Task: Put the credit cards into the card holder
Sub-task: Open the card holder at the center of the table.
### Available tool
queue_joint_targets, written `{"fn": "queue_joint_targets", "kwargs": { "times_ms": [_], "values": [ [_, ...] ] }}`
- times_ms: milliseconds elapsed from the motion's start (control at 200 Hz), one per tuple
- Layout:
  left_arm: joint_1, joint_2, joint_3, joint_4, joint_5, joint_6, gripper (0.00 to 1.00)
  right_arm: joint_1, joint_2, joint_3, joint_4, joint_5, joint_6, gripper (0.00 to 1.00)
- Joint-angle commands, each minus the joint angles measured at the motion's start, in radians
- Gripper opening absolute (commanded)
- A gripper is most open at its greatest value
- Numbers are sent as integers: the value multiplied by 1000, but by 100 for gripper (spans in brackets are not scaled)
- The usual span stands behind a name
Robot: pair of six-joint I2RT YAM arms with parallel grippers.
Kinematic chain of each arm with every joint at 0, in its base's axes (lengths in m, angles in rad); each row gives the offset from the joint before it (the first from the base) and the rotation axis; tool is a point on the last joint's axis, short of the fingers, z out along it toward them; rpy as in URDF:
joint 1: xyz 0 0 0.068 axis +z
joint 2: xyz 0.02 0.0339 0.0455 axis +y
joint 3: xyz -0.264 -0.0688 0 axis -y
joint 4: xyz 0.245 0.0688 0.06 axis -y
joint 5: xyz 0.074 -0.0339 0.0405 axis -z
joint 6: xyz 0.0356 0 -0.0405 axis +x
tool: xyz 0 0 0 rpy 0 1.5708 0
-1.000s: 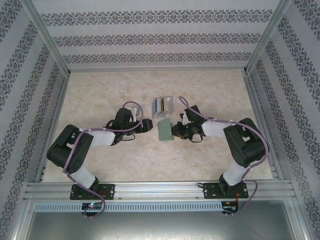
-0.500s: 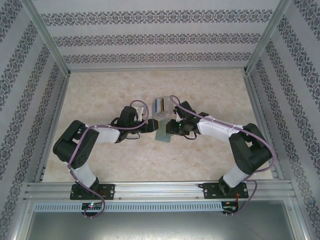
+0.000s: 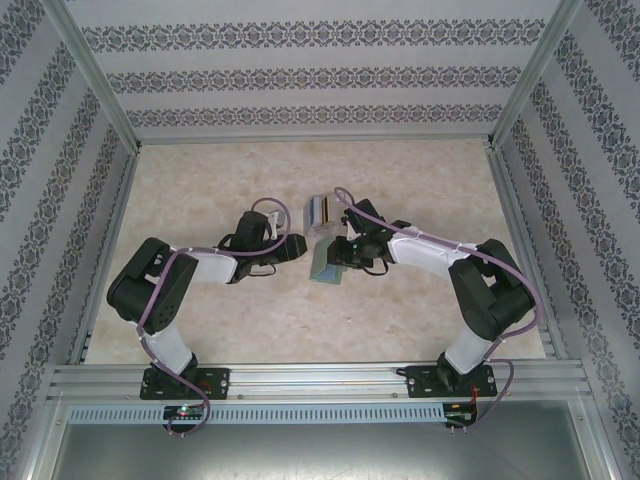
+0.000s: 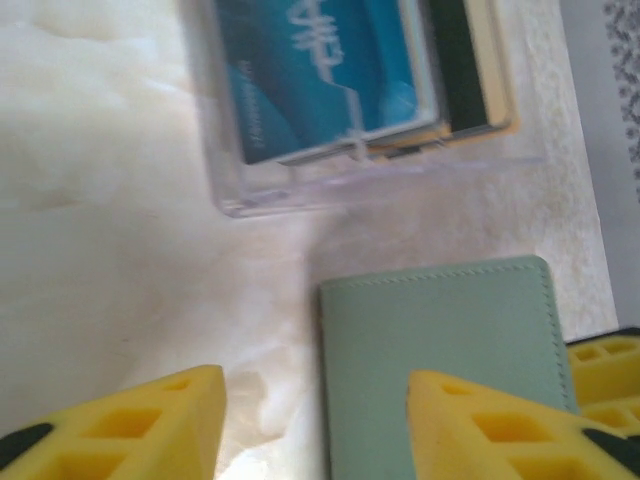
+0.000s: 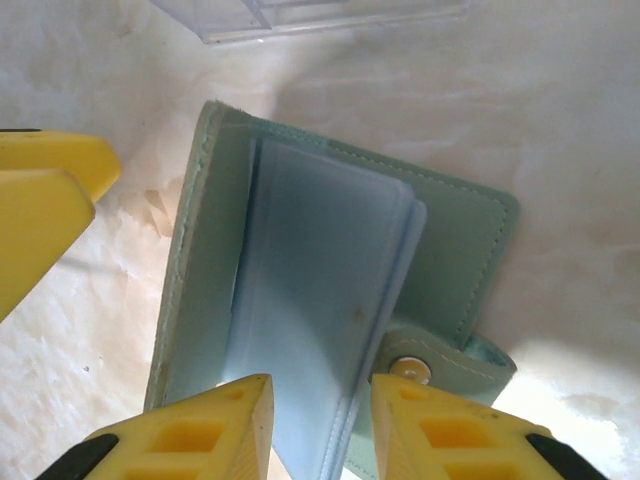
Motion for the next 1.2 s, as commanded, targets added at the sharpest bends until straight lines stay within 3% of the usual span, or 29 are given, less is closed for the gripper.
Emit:
{"fn": "queue_joint_targets", "kwargs": {
  "times_ms": [0, 480, 660, 829, 1124, 1194],
  "values": [
    [17, 26, -11, 11, -11, -43, 46, 12, 13, 28, 0, -12, 15, 33],
    [82, -3, -31, -4, -11, -68, 41, 50, 90, 127, -48, -16, 12, 32],
    [113, -57, -19, -86, -26, -39, 40, 53, 140, 163, -56, -19, 13, 32],
    [112, -52, -6, -130, -18, -41, 37, 56, 122, 172, -96, 0, 9, 37],
    [165, -195, -50, -304, -19, -25, 42, 120, 129, 275, -253, 127, -31, 37],
    [186, -231, -65, -332, -11, -21, 49, 144, 142, 306, -269, 145, -28, 37]
  ]
}}
